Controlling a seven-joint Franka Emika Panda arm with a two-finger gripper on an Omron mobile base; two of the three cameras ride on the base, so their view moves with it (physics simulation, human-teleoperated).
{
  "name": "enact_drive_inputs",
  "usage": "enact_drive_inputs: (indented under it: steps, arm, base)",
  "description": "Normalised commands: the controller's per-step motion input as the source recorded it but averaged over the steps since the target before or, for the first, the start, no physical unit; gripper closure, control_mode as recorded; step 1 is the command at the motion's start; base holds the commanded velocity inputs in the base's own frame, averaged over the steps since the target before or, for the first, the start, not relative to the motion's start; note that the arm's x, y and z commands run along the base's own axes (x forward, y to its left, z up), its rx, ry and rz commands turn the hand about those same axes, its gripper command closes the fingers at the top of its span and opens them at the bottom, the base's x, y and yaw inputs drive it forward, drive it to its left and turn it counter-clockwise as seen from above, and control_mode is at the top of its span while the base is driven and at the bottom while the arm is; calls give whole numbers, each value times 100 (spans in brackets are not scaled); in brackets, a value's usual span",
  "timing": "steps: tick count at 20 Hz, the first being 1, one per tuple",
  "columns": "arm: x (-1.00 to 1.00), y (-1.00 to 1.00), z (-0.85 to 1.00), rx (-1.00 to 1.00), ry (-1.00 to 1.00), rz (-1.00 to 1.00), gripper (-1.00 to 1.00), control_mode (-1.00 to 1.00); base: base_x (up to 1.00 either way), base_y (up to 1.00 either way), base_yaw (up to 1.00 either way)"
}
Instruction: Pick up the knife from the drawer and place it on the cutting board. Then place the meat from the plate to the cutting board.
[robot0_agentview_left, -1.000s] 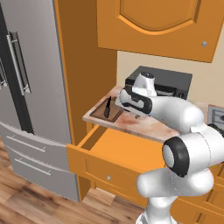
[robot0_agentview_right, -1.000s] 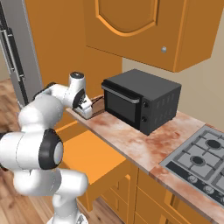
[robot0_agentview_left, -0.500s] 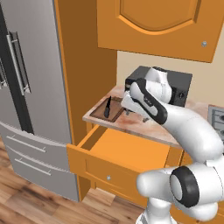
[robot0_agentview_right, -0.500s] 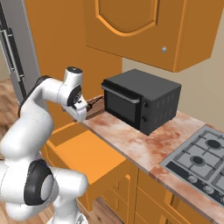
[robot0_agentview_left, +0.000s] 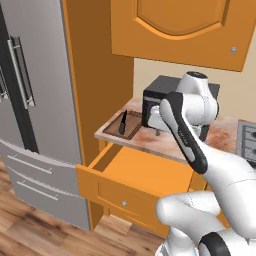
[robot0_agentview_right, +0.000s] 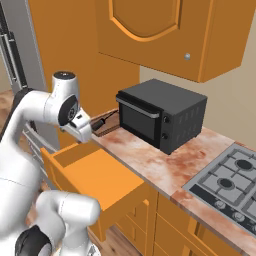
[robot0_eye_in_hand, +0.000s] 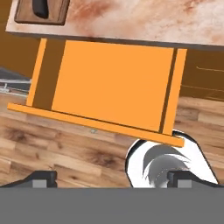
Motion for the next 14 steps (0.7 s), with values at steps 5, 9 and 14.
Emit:
enact_drive_inputs:
  steps: [5,9,14]
  arm:
    - [-34,-16,0,-1,-26,15,-100,-100]
    - [-21,-19,0,-1,-25,11,-100,-100]
    - [-22,-33,0,-1,-4,0,-100,100]
  base:
    - [0,0,0]
    - [0,0,0]
    - [-36,-58,-1]
